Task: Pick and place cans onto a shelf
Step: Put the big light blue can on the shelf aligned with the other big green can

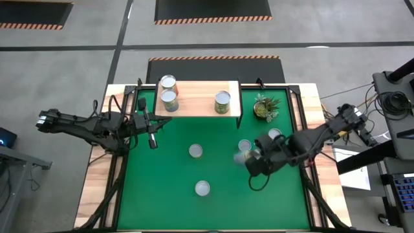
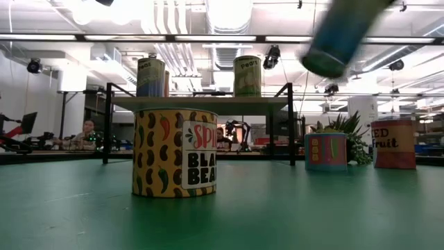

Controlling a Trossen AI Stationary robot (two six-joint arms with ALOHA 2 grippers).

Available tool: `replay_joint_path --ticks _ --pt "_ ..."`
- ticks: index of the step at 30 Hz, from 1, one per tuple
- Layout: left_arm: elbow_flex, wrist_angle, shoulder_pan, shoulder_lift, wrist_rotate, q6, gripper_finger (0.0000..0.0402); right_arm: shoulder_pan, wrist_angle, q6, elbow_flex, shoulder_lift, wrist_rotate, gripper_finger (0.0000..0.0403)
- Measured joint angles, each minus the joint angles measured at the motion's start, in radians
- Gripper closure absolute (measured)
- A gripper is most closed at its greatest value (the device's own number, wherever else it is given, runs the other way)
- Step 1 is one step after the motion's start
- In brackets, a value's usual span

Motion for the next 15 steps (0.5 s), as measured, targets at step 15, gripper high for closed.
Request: replay_joint_path --ticks 15 --pt "0.000 -0.001 0.000 0.000 0.000 0.000 0.0402 -0.427 0.042 -0.897 0.418 0.047 0.219 0.0078"
